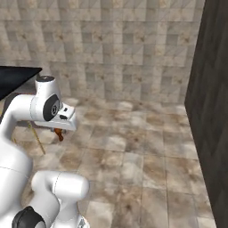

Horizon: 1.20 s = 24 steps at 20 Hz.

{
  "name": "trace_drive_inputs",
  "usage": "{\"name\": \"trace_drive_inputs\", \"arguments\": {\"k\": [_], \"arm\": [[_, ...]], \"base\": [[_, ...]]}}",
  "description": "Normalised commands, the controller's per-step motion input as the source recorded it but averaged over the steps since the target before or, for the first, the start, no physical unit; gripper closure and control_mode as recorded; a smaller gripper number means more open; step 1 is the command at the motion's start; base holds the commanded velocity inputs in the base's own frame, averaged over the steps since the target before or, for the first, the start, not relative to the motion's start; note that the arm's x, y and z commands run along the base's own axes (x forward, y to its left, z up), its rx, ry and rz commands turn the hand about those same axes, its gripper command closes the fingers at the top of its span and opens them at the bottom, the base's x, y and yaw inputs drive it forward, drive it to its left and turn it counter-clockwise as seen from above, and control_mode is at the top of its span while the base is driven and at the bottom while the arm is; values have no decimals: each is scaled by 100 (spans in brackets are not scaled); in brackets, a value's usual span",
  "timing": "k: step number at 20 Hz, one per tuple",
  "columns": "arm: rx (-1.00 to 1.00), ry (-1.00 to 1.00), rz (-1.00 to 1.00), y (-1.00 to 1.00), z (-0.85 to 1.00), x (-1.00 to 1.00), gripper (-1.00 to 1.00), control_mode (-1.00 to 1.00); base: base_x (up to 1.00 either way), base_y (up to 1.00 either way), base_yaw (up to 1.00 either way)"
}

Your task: Take the chicken drumsticks from the pan and place one on each plate on the dining counter.

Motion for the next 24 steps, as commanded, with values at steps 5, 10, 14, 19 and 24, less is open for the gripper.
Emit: {"name": "trace_drive_inputs", "arguments": {"k": [5,10,14,19,24], "arm": [[0,0,0,0,0,0,100,100],[0,0,0,0,0,0,100,100],[0,0,0,0,0,0,100,100],[0,0,0,0,0,0,100,100],[0,0,0,0,0,0,100,100]], "base": [[89,-18,0],[84,-14,2],[82,-12,9],[87,-15,10],[95,-16,14]]}}
